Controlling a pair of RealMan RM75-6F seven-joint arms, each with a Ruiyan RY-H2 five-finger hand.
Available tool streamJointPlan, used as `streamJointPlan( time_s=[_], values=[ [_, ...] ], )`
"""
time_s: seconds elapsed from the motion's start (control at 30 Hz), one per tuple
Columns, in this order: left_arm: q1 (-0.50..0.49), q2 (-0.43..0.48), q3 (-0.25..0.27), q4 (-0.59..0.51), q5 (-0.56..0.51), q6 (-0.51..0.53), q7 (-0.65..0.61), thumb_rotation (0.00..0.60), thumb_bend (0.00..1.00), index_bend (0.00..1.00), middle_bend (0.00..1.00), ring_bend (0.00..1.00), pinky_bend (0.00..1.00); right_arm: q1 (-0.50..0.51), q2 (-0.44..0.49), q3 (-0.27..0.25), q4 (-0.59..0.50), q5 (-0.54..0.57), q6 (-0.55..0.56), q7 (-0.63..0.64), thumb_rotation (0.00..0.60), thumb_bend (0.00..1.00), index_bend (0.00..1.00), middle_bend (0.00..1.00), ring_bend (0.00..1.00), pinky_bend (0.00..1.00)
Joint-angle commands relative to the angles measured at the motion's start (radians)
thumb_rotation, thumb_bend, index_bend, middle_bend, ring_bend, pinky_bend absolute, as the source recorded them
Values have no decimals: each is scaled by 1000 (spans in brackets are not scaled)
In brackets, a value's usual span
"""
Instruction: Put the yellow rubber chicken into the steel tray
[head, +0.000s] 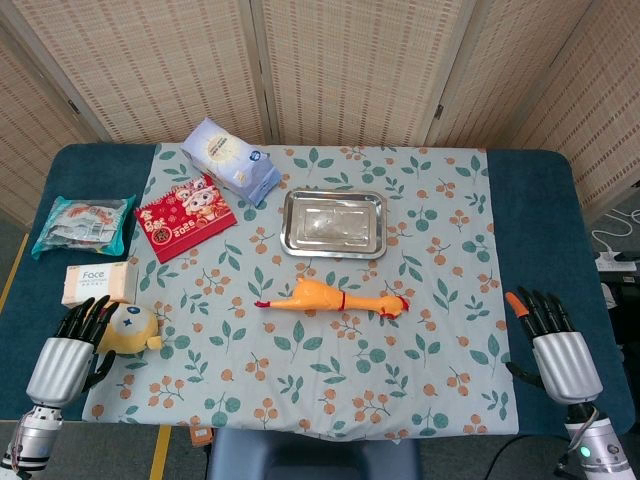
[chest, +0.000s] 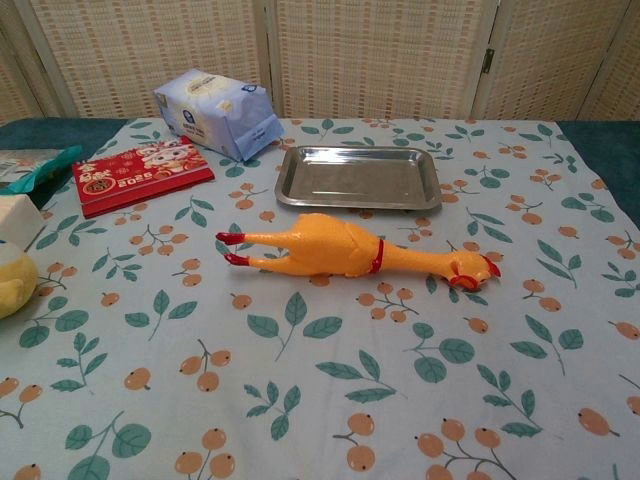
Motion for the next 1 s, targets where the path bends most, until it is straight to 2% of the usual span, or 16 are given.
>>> streamJointPlan(
  time_s=[0.03,0.2,0.27,0.43,0.5,0.6,0.67,0.8,1.0],
  values=[
    [-2,6,3,-10,-4,-8,5,600,415,0,0,0,127,2,0,0,0,4,-6,-7,600,50,6,0,0,0],
    [-4,13,5,-19,2,-8,-1,600,416,0,0,0,127,13,-17,0,1,17,-36,-30,600,49,47,0,0,0],
    [-5,17,4,-21,-1,-12,-12,600,415,0,0,0,127,37,-22,3,-14,26,-81,-38,600,49,77,0,0,0],
    [-12,26,10,-27,-13,-42,-30,600,416,0,0,0,128,150,-4,49,-105,70,-244,-58,600,80,254,0,0,0],
    [-13,30,16,-33,-10,-49,-34,600,416,0,0,0,128,202,-5,84,-149,116,-317,-90,600,133,347,2,0,13],
    [-13,37,20,-40,-7,-52,-42,600,415,0,0,0,128,277,-13,124,-203,208,-432,-151,600,187,429,18,0,35],
    [-12,44,19,-46,-7,-48,-50,600,416,0,0,0,128,322,-29,147,-227,268,-485,-209,600,189,437,27,0,35],
    [-10,54,21,-52,-3,-42,-65,600,416,0,0,0,128,388,-101,186,-230,377,-517,-325,600,190,437,28,0,35],
    [-11,68,26,-61,5,-41,-92,600,416,0,0,0,129,478,-255,230,-140,549,-498,-479,600,237,431,28,0,35]
  ],
)
